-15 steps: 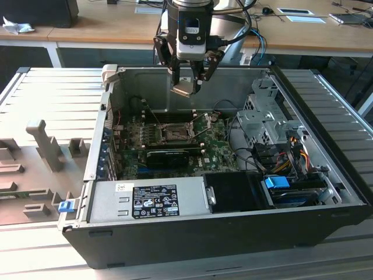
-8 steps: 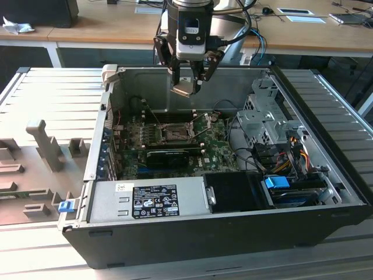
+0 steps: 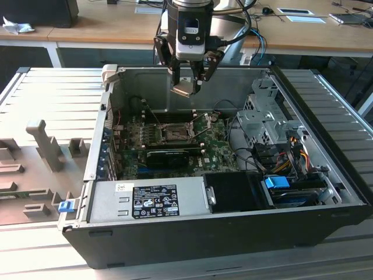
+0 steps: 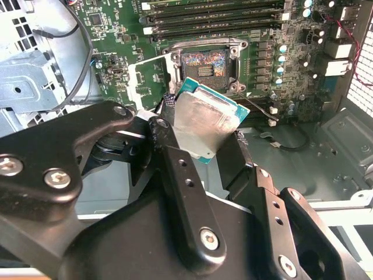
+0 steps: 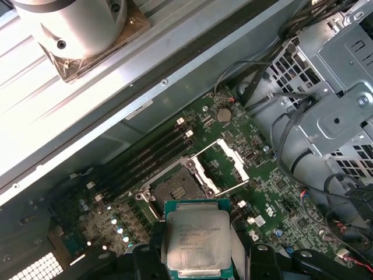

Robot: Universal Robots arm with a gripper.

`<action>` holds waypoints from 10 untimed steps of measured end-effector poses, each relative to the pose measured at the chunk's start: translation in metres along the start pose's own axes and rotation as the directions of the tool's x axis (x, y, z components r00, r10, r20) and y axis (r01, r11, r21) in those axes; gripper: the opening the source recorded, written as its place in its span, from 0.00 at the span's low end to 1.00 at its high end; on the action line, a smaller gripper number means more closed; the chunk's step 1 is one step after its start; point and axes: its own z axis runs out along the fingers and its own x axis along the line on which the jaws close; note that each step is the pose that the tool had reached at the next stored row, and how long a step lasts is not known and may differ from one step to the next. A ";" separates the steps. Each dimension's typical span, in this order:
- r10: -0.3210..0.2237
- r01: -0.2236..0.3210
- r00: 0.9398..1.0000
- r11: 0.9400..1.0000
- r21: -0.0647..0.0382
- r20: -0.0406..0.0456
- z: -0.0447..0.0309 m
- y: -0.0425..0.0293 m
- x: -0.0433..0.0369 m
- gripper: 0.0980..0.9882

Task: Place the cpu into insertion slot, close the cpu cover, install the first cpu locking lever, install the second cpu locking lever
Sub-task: 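Place the cpu into insertion slot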

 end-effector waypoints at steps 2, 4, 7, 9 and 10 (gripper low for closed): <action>0.002 -0.002 1.000 1.000 0.000 0.000 0.0000 0.0000 0.0000 0.48; 0.004 -0.004 1.000 1.000 0.000 0.000 0.0001 0.0000 0.0000 0.48; 0.006 -0.006 1.000 1.000 0.000 0.001 0.0001 0.0000 0.0000 0.48; 0.008 -0.008 1.000 1.000 0.000 0.001 0.0002 0.0000 0.0000 0.48; 0.009 -0.009 1.000 1.000 0.000 0.001 0.0002 0.0000 0.0000 0.48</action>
